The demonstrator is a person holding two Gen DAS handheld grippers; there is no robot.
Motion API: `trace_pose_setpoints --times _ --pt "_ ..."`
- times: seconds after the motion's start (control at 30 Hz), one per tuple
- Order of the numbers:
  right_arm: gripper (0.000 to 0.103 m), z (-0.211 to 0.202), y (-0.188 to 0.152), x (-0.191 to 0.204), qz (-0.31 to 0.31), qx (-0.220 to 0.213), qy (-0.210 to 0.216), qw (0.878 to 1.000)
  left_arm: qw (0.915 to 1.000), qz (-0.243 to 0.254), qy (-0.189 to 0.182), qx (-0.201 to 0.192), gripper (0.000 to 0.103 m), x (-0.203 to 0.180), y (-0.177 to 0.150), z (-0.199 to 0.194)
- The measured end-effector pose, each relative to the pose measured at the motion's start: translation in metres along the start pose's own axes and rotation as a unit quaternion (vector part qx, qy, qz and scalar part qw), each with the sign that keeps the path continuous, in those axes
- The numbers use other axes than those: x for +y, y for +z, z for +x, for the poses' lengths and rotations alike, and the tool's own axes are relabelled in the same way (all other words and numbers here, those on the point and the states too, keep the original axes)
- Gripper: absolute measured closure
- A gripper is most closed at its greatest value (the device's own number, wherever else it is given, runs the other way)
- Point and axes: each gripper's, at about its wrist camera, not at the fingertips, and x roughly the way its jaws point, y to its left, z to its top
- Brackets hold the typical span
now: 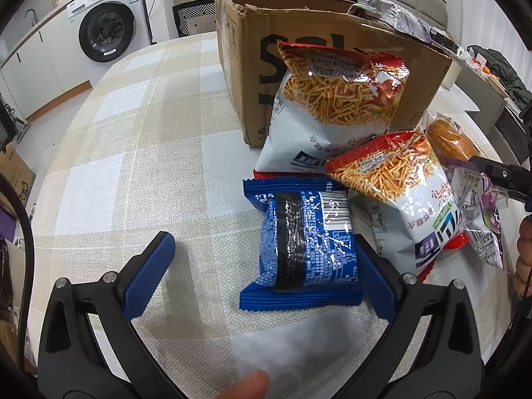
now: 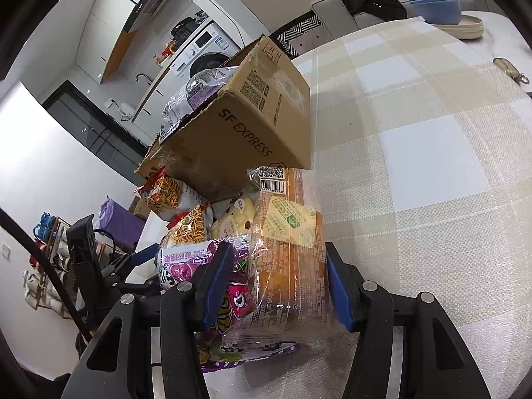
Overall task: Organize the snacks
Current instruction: 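Grasp the blue Oreo pack with left tool while right tool grasps bread loaf bag, then carry the Oreo pack and bread bag into the box and open both tools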
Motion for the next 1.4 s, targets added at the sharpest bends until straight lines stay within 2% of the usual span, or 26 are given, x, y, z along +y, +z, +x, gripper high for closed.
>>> trace_pose_setpoints --times 0.03,0.17,0.77,0.83,0.9,0.97,1.07,1.4 --pt "0.047 0.0 -0.001 0.0 0.0 0.0 0.0 1.0 1.0 0.0 0.0 0.0 0.001 0.001 -0.001 0.0" --pt "0.065 0.001 -0.003 -0.001 0.005 -0.009 0.001 1.0 1.0 0.0 0.0 0.0 0.001 0.003 -0.001 0.0" --pt "0.066 -0.014 -0.003 0.015 -0.025 -0.042 -0.017 0.999 0.9999 0.009 -0.009 0.004 0.003 0.003 -0.002 -0.002" --pt "0.066 -0.016 -0.002 0.017 -0.032 -0.051 -0.029 0.998 0.9998 0.016 -0.015 0.001 0.012 0.002 -0.001 -0.005" --pt "0.066 -0.02 -0.001 0.017 -0.036 -0.061 -0.035 0.997 0.9994 0.026 -0.025 0.0 0.035 0.001 0.0 -0.01" --pt "0.066 -0.024 0.0 0.017 -0.037 -0.067 -0.035 0.996 0.9988 0.035 -0.034 0.0 0.054 0.0 0.0 -0.015" --pt "0.066 -0.029 0.002 0.017 -0.04 -0.075 -0.034 0.996 0.9975 0.044 -0.055 -0.002 0.062 -0.001 0.001 -0.022" --pt "0.066 -0.037 0.001 0.02 -0.048 -0.094 -0.029 0.994 0.9961 0.041 -0.07 -0.034 0.062 0.003 0.008 -0.051"
